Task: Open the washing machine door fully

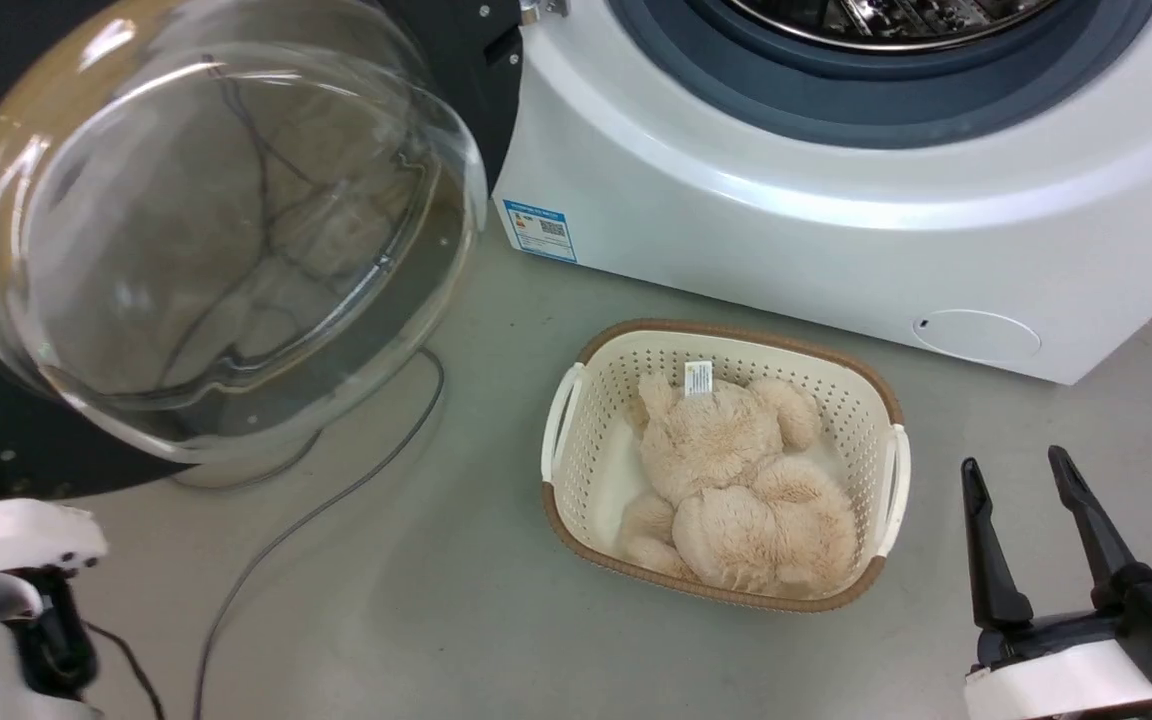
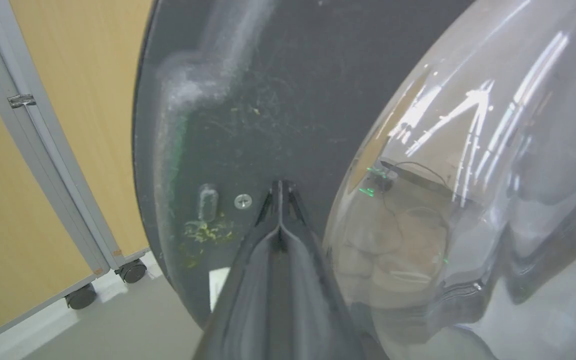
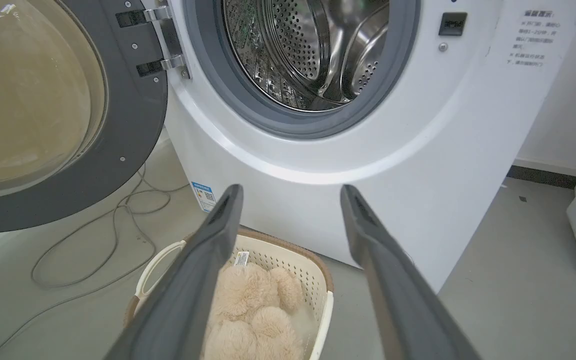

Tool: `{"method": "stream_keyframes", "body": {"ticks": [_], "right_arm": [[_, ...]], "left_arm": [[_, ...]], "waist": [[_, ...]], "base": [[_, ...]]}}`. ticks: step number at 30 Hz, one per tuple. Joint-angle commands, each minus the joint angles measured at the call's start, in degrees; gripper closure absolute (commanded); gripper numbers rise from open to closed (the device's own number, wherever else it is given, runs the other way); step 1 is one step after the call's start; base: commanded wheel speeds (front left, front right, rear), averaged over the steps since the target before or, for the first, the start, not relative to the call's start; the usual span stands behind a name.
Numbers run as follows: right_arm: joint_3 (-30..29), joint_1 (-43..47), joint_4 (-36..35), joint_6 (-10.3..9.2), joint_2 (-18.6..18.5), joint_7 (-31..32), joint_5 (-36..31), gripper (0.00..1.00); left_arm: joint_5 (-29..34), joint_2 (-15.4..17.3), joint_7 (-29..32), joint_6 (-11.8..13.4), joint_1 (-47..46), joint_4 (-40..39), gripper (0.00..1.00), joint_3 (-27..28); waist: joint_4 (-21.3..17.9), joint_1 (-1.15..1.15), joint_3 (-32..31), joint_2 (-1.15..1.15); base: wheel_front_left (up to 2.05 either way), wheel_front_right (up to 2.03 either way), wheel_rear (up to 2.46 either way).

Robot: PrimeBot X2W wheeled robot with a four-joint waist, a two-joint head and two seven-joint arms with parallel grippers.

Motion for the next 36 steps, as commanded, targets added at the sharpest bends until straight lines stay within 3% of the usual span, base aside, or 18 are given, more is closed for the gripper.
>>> {"method": "stream_keyframes", "body": {"ticks": [1, 18, 30, 36], "right_arm": [[0.07, -0.9, -0.05, 0.29, -0.28, -0.25, -0.35, 0.0], [0.65, -0.66, 0.65, 0.29, 0.0, -0.25, -0.17, 0.0], [-0.13, 1.36, 0.85, 0.29, 0.34, -0.25, 0.48, 0.0], [-0.58, 2.91, 0.57, 0.29, 0.36, -0.25, 1.68, 0.0]], "left_arm": [[0.21, 0.94, -0.25, -0.65, -1.54, 1.52, 1.0, 1.21], [4.19, 2.29, -0.25, -4.12, -5.74, 8.89, 1.0, 6.9], [8.09, -0.96, -0.25, -6.68, -0.86, 3.47, 1.0, 6.68], [10.29, -3.28, -0.25, -8.23, 3.23, -2.05, 1.0, 3.88]], "waist": [[-0.38, -0.01, 0.16, 0.0], [-1.62, -0.01, -1.66, 0.0], [-1.8, -0.01, -7.2, 0.0], [-2.14, -0.01, -10.18, 0.0]], "base": [[0.0, 0.0, 0.0], [0.0, 0.0, 0.0], [0.0, 0.0, 0.0], [0.0, 0.0, 0.0]]}}
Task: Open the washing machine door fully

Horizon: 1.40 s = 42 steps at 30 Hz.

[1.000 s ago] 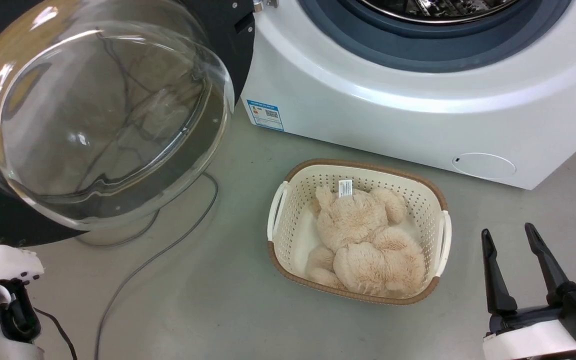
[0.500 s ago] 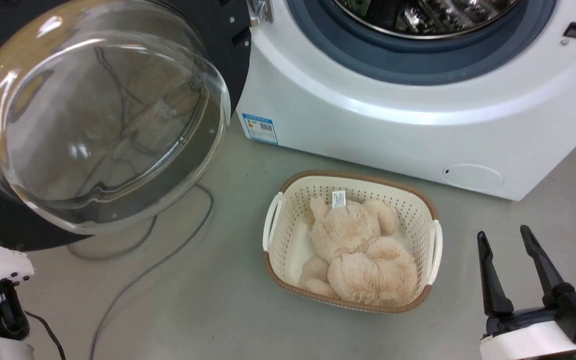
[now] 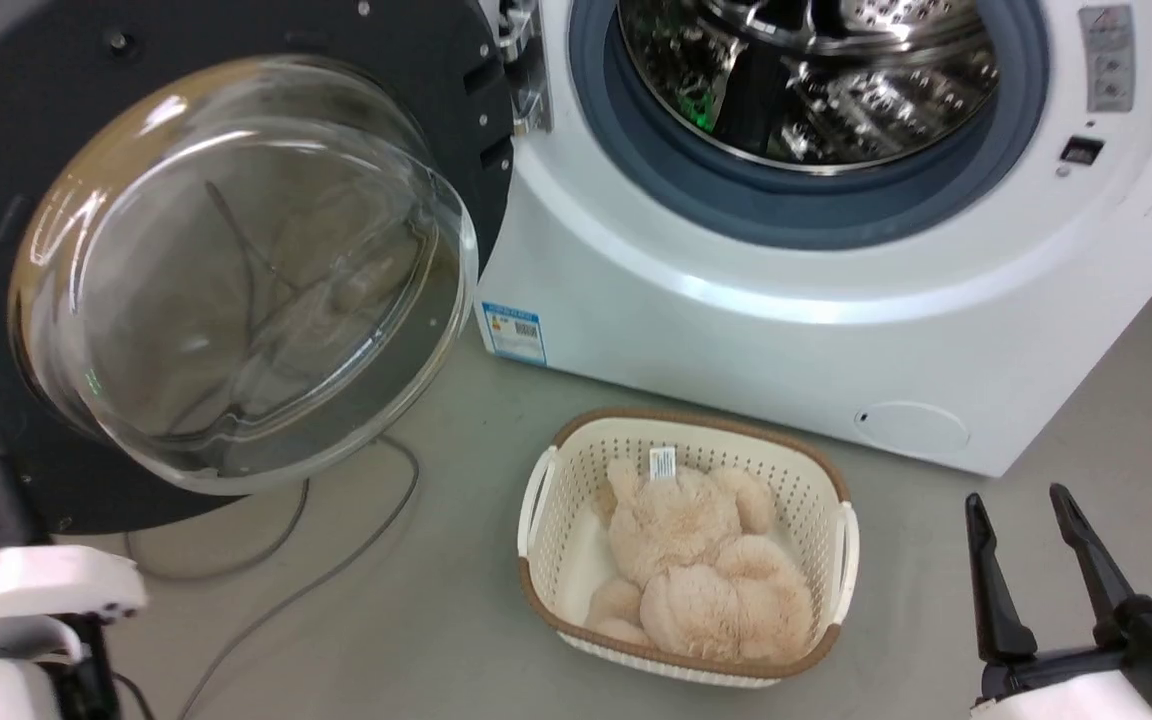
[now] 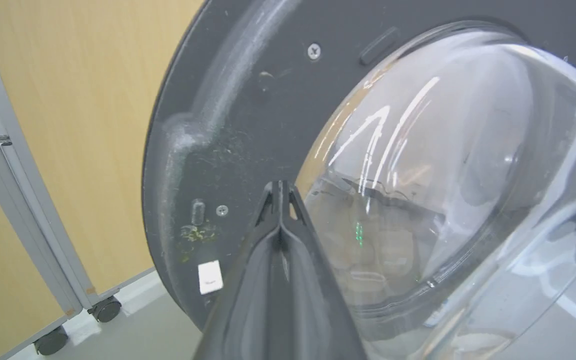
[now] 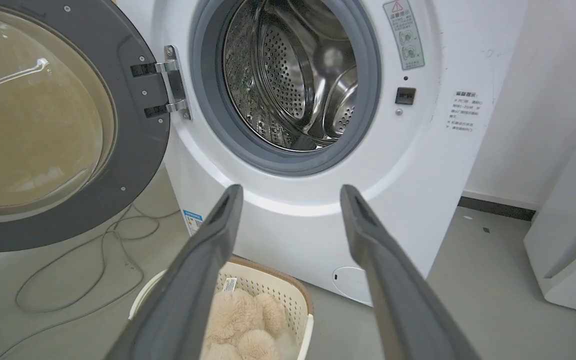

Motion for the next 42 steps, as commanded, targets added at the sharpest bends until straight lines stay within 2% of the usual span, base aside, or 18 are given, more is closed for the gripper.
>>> {"method": "stream_keyframes", "body": {"ticks": [1, 6, 15, 16, 17, 30, 36, 42], "right_arm": [[-0.15, 0.65, -0.14, 0.29, 0.22, -0.25, 0.62, 0.0], [-0.67, 1.77, -0.46, 0.29, 0.23, -0.25, 1.16, 0.0], [-0.68, 3.1, -0.49, 0.29, 0.23, -0.25, 1.89, 0.0], [-0.72, 3.3, -0.53, 0.29, 0.23, -0.25, 1.9, 0.0], [-0.72, 3.44, -0.54, 0.29, 0.23, -0.25, 1.93, 0.0], [-0.48, 3.65, -1.36, 0.29, 0.23, -0.25, 1.97, 0.0], [0.24, 3.84, -1.95, 0.29, 0.23, -0.25, 1.97, 0.0], [0.74, 4.03, -1.98, 0.29, 0.23, -0.25, 1.94, 0.0]], "left_arm": [[0.51, -0.5, -0.25, -0.36, 1.23, -1.2, 1.0, -0.81], [1.6, -2.48, -0.25, -1.09, 5.98, -7.2, 1.0, -6.23], [0.59, -3.18, -0.25, -1.42, 11.73, -11.81, 1.0, -14.78], [0.55, -3.2, -0.25, -1.37, 12.33, -12.18, 0.62, -15.71], [0.63, -3.21, -0.25, -1.28, 12.86, -12.6, 0.0, -16.57], [-1.98, -3.25, -0.25, 0.58, 16.96, -11.9, 0.0, -25.81], [-2.97, -3.25, -0.25, 2.2, 17.98, -10.76, 0.0, -27.15], [-2.88, -3.25, -0.25, 2.23, 18.12, -10.07, 0.0, -27.41]], "waist": [[-0.26, 0.0, -1.07, 0.0], [-1.57, 0.0, -3.48, 0.0], [-4.46, 0.0, -6.22, 0.0], [-4.83, 0.0, -6.43, 0.0], [-5.33, 0.0, -6.67, 0.0], [-12.16, 0.0, -7.39, 0.0], [-15.24, 0.0, -7.57, 0.0], [-17.05, 0.0, -7.77, 0.0]], "base": [[0.0, 0.0, 0.0], [0.0, 0.0, 0.0], [0.0, 0.0, 0.0], [0.0, 0.0, 0.0], [0.0, 0.0, 0.0], [0.0, 0.0, 0.0], [0.0, 0.0, 0.0], [0.0, 0.0, 0.0]]}}
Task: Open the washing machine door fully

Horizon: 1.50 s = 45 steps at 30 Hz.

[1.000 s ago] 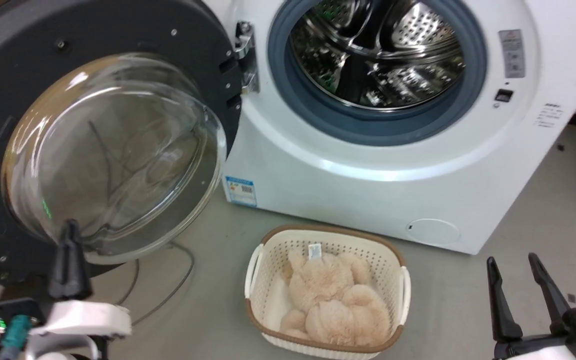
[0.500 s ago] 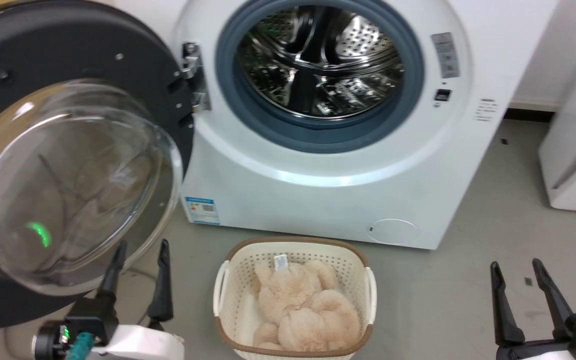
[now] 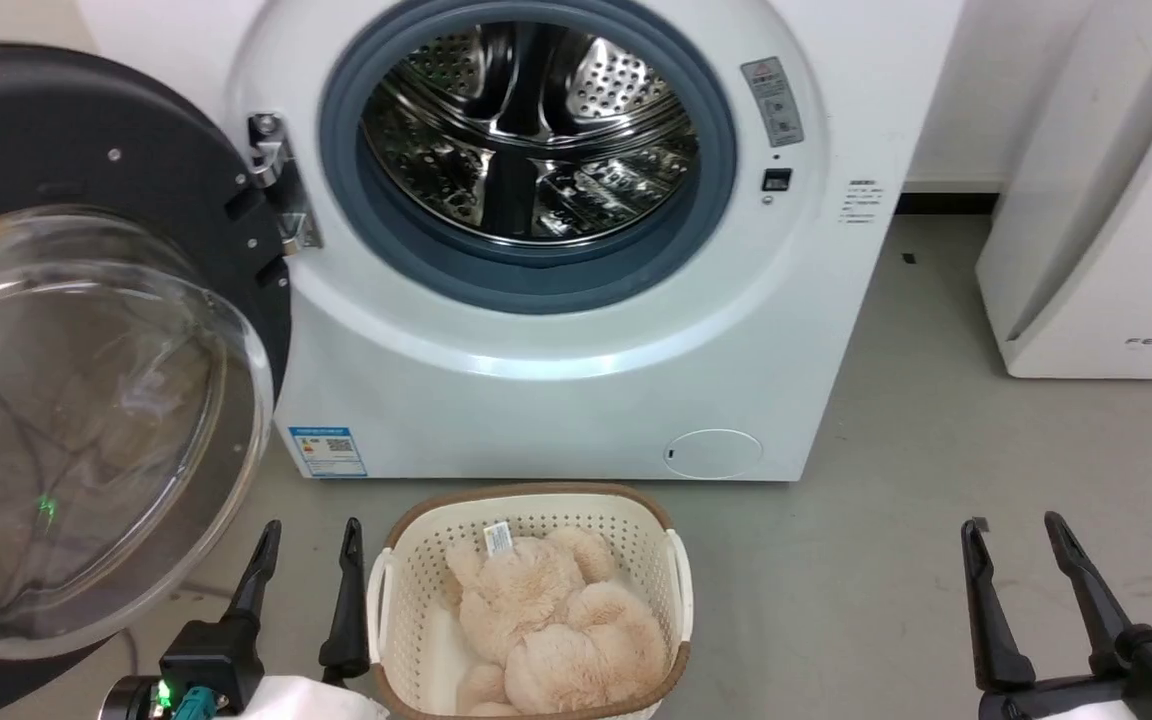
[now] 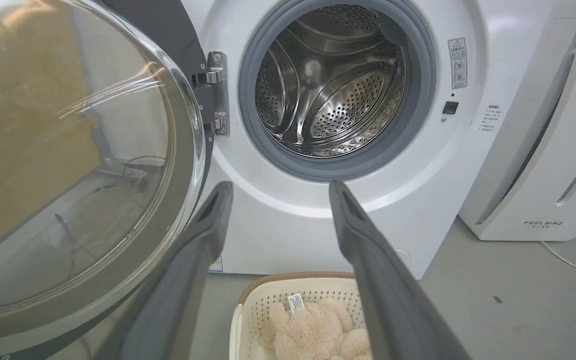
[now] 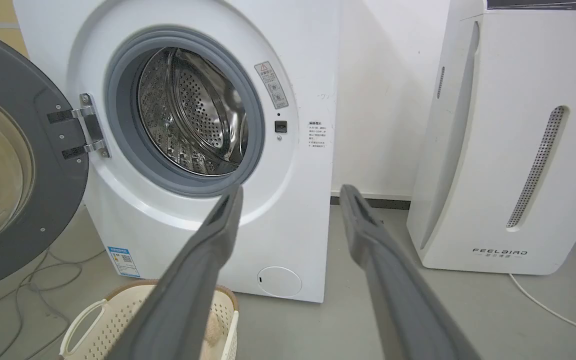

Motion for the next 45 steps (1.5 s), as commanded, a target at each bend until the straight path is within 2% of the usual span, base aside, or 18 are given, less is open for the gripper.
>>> {"method": "stream_keyframes", "body": {"ticks": [1, 3, 4, 45], "right_arm": [[0.05, 0.63, -0.28, 0.29, 0.16, -0.24, 0.03, 0.0], [0.18, 0.6, -0.31, 0.29, 0.16, -0.24, 0.08, 0.0], [0.1, 0.0, -0.04, 0.0, 0.0, 0.01, 0.0, 1.0], [1.3, -1.94, 0.43, 0.01, 0.04, 4.34, -1.2, 1.0]], "left_arm": [[0.02, 0.06, -0.25, 0.01, 0.66, 0.11, 0.0, -0.03], [-0.01, 0.06, -0.25, -0.04, 0.52, 0.15, 0.0, 0.0], [0.03, -0.01, 0.01, 0.02, 0.01, 0.09, 1.0, 0.03], [1.95, 0.0, 4.39, 0.59, -0.45, -2.09, 1.0, -0.19]], "waist": [[-0.51, 0.0, -0.09, 0.0], [-0.89, 0.0, -0.1, 0.0], [-0.87, 0.0, -0.1, 0.0], [-0.87, 0.0, -0.05, 0.0]], "base": [[0.0, 0.0, 0.0], [0.0, 0.0, 0.0], [0.0, 0.0, 0.0], [0.0, 0.0, 0.0]]}}
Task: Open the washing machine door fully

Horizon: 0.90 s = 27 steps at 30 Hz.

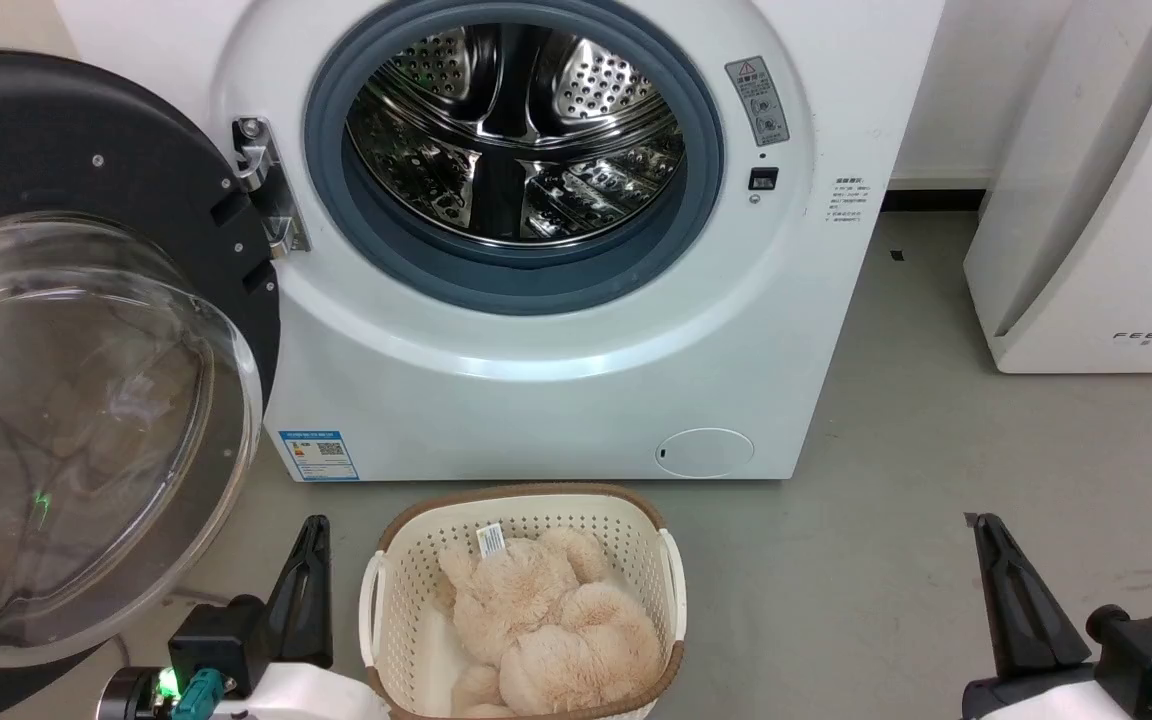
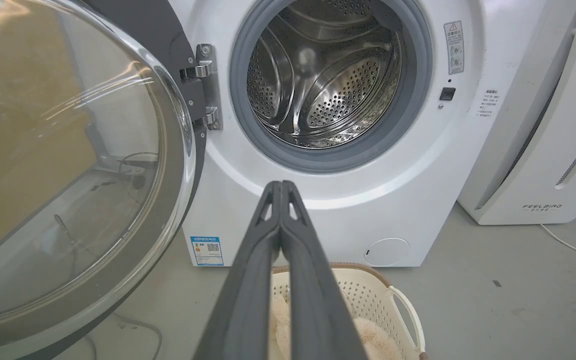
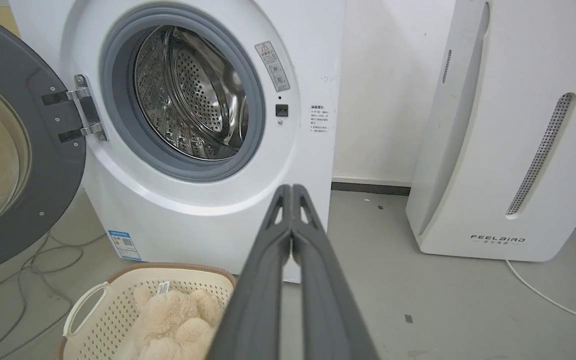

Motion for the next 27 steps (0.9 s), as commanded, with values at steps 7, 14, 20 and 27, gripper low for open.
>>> {"method": "stream_keyframes", "body": {"ticks": [7, 14, 20, 27], "right_arm": [[0.39, -1.15, 0.17, 0.13, 0.06, 0.99, -0.8, 1.0], [0.63, -1.52, 0.26, 0.15, 0.07, 1.82, -1.03, 1.0], [0.84, -1.83, 0.33, 0.17, 0.08, 2.52, -1.23, 1.0], [1.08, -2.2, 0.42, 0.19, 0.09, 3.35, -1.46, 1.0]], "left_arm": [[0.79, 0.03, 1.02, 0.36, -0.45, -0.75, 1.0, -0.11], [1.17, 0.03, 1.84, 0.47, -0.54, -1.16, 1.0, -0.15], [1.48, 0.04, 2.54, 0.57, -0.61, -1.52, 1.0, -0.18], [1.86, 0.04, 3.36, 0.68, -0.69, -1.94, 1.0, -0.22]], "waist": [[0.02, 0.0, 0.01, 0.0], [0.04, 0.0, 0.02, 0.0], [0.06, 0.0, 0.03, 0.0], [0.08, 0.0, 0.04, 0.0]], "base": [[0.0, 0.0, 0.0], [0.0, 0.0, 0.0], [0.0, 0.0, 0.0], [0.0, 0.0, 0.0]]}}
